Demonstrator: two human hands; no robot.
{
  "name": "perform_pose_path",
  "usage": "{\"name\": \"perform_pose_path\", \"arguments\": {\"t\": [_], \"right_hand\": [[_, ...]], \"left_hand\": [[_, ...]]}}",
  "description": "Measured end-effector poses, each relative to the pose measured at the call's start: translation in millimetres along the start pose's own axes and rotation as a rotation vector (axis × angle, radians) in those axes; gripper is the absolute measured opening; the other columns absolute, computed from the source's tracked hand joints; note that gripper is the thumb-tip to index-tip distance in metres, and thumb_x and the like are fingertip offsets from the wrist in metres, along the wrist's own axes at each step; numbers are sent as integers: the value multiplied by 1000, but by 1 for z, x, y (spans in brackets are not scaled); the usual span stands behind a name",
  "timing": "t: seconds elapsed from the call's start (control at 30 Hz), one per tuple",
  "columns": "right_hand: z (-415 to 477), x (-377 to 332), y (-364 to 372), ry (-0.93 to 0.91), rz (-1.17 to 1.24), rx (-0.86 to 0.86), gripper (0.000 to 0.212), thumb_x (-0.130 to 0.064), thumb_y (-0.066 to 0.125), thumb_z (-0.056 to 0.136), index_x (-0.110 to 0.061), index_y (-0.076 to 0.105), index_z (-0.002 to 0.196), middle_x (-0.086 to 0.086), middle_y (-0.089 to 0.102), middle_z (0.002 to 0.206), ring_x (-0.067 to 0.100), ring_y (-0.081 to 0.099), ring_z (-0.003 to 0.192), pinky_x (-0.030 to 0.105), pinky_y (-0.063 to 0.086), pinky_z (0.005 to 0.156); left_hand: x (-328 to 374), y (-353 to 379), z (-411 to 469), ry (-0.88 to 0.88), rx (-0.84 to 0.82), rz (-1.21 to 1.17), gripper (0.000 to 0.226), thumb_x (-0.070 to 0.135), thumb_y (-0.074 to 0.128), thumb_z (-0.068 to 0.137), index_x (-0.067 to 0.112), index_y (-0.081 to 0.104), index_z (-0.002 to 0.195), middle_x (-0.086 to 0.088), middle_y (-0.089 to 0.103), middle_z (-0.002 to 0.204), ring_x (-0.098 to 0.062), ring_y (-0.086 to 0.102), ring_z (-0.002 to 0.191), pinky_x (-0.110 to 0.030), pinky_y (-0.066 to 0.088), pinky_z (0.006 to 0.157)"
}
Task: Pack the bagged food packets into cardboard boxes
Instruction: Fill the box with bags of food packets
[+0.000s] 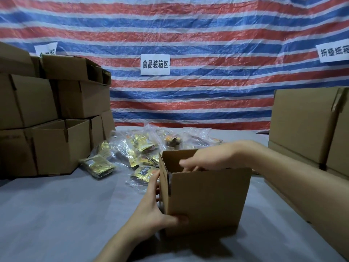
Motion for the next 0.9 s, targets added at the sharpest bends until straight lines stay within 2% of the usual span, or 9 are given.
{"name": "perform_pose_path", "arguments": {"t": [0.07, 0.13, 0.2, 0.27, 0.4, 0.57, 0.73, 0.8, 0.9], "right_hand": [[-13, -9, -30, -244, 145, 245, 42, -46, 36, 106, -24, 72, 110, -2, 76, 108, 16, 73, 98, 28, 58, 82], [-34, 6, -69, -413, 457, 566, 40, -36, 43, 106, -14, 74, 95, 3, 77, 88, 20, 74, 78, 26, 57, 65], [-44, 47, -95, -423, 691, 873, 40, -30, 46, 106, -8, 73, 86, 5, 71, 71, 18, 66, 61, 25, 51, 53], [-30, 93, -97, -289, 799, 1042, 34, -24, 49, 103, -7, 71, 86, 5, 67, 64, 17, 59, 56, 27, 45, 50], [26, 175, -70, 37, 704, 1076, 14, -9, 56, 99, -6, 67, 107, 14, 71, 93, 24, 64, 77, 35, 51, 65], [69, 214, -41, 113, 537, 1125, 36, 2, 56, 90, -13, 62, 122, 12, 63, 125, 24, 57, 109, 35, 46, 90], [92, 192, -45, 254, -164, 1062, 68, -18, 68, 86, -38, 41, 146, -2, 27, 161, 26, 25, 143, 46, 24, 116], [92, 195, -50, 319, -217, 1064, 65, -26, 66, 89, -43, 40, 146, -6, 32, 157, 24, 28, 140, 45, 23, 114], [85, 189, -57, 317, -321, 1148, 35, -28, 65, 89, -42, 62, 120, -10, 50, 130, 20, 36, 126, 39, 27, 102]], "left_hand": [[1, -2, 0, 2, 6, -21, 125, 25, 99, 42, 38, 33, 147, 2, 60, 130, -4, 67, 109, -18, 56, 80], [1, -6, 1, 7, 38, -38, 126, 23, 96, 37, 32, 36, 147, -2, 62, 130, -8, 68, 108, -19, 56, 79], [1, -13, 2, 25, 86, -48, 127, 22, 89, 31, 26, 39, 147, -6, 63, 128, -8, 68, 105, -17, 54, 77], [-3, -24, 3, 29, 144, -82, 129, 20, 81, 23, 20, 42, 145, -10, 65, 124, -7, 69, 97, -17, 54, 70], [-15, -42, 4, 31, 211, -133, 126, 16, 72, 11, 16, 52, 136, -19, 67, 118, -29, 66, 97, -28, 55, 63], [-25, -47, 9, -4, 231, -162, 124, 14, 74, 13, 23, 54, 135, -14, 70, 119, -35, 67, 105, -42, 58, 70], [-30, -47, 12, -25, 214, -169, 122, 12, 75, 15, 19, 55, 135, -15, 70, 120, -35, 68, 108, -41, 59, 73], [-33, -49, 13, -39, 218, -177, 120, 11, 74, 13, 18, 58, 131, -16, 71, 116, -36, 69, 105, -40, 59, 71], [-34, -51, 14, -52, 230, -184, 119, 10, 74, 13, 18, 58, 131, -17, 71, 117, -40, 68, 107, -58, 57, 83]]}}
Point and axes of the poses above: each hand's wrist, its own z-axis towards the middle knuckle, its own y-axis out of the palm, x = y × z, the point moved 9 cm from there along z, towards the middle knuckle
